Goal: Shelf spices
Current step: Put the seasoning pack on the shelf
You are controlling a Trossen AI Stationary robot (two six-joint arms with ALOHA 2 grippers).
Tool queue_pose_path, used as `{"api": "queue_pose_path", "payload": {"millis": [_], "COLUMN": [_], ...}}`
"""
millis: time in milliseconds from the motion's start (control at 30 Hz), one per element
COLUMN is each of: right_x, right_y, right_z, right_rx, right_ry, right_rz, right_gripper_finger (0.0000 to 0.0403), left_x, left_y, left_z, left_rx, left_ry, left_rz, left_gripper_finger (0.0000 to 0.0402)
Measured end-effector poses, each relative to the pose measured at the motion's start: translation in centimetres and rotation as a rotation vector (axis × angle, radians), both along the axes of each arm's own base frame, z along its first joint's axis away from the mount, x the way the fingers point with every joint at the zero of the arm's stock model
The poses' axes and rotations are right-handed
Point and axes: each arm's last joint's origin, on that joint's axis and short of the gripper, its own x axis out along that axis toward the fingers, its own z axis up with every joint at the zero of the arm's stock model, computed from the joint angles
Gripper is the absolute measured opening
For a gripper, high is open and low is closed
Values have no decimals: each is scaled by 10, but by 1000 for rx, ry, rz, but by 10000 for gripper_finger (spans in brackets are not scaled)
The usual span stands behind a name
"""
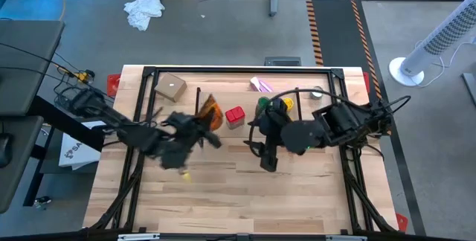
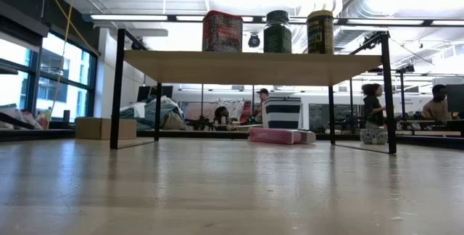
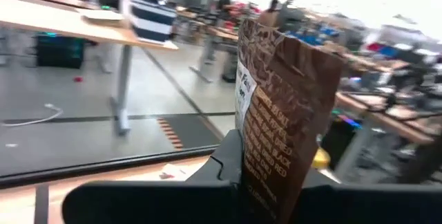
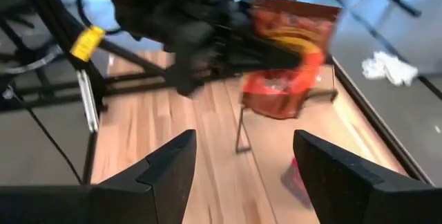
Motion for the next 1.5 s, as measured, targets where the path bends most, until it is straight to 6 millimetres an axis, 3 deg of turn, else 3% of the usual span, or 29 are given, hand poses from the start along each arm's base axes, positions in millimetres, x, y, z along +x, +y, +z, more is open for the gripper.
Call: {"api": "queue_pose_path", "payload": {"millis": [133,333,533,733,1133,1333,1500], "right_x": [-9,-24,-31,-30,-28,-28,-28], "right_y": [10,24,30,28,23,23,23], "right_z": [-7,-12,-13,-13,-13,-13,-13], "right_rx": [6,-28,-92,-108,-135,-128,-125], "right_ry": [63,92,87,82,72,69,68], "right_rz": [-25,-104,-129,-147,-183,-188,-188], "right_gripper_finger": [238,238,232,231,231,231,231], "left_x": [25,32,15,3,19,22,21], "left_y": [19,37,52,66,64,55,51], "left_z": [-18,-40,-77,-84,-102,-109,-109], "left_rx": [1,11,-129,-205,-89,-26,-30], "left_ry": [52,138,214,247,453,463,466], "left_rz": [30,95,127,198,172,167,150], "left_gripper_finger": [4,4,4,3,3,4,35]}}
